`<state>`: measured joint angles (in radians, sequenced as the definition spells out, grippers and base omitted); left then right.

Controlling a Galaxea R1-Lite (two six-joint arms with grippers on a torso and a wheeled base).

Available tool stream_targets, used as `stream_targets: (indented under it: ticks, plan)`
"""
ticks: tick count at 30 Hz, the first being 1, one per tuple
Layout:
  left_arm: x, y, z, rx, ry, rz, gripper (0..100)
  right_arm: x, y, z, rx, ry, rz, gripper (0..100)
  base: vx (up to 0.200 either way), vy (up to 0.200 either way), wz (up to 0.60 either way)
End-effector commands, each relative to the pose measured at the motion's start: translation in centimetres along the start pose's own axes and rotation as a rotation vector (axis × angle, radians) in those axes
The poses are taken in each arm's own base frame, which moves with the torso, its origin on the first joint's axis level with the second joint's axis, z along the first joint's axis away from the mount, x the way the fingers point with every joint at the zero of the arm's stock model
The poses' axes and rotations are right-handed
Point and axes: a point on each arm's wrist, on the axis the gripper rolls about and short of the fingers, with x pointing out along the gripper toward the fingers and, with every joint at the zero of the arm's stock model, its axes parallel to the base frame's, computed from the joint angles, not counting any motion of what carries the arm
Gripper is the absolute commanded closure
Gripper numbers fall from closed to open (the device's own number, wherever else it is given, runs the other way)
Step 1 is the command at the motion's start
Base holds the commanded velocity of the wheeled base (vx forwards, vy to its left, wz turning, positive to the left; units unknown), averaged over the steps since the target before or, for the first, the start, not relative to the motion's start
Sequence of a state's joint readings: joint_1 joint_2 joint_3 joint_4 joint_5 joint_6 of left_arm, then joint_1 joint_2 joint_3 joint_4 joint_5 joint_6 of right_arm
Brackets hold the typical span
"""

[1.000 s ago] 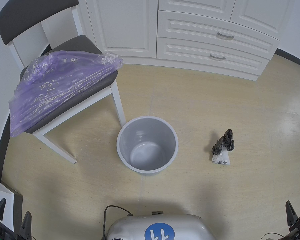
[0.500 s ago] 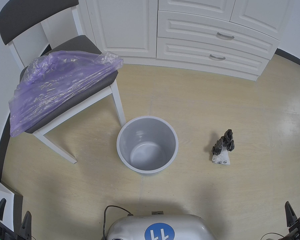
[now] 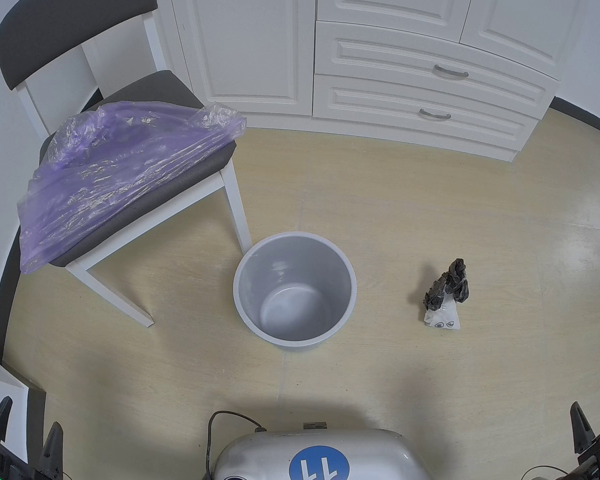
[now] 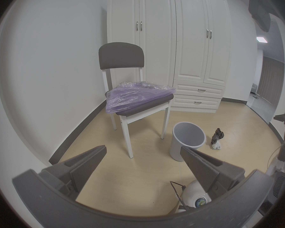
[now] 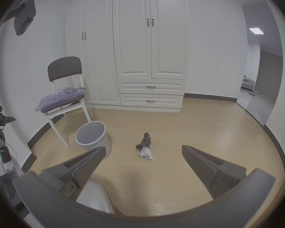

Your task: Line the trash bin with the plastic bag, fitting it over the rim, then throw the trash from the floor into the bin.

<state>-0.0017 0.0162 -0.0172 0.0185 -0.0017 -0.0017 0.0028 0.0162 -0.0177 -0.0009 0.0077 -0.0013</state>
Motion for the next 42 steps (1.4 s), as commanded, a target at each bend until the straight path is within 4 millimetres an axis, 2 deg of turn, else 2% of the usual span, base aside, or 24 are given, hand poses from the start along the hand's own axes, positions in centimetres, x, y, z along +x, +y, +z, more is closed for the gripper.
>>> stream_targets:
  ticks: [1,42]
  plan:
    - [-0.01,0.0,-0.38,0.0,-0.002,0.0,0,0.01,0.0,-0.52,0.0,0.001,0.0,0,0.0,0.0,0.0]
    - [-0.01,0.0,-0.38,-0.001,-0.002,0.0,0,0.01,-0.01,-0.54,-0.003,0.002,-0.003,0,0.0,0.0,0.0]
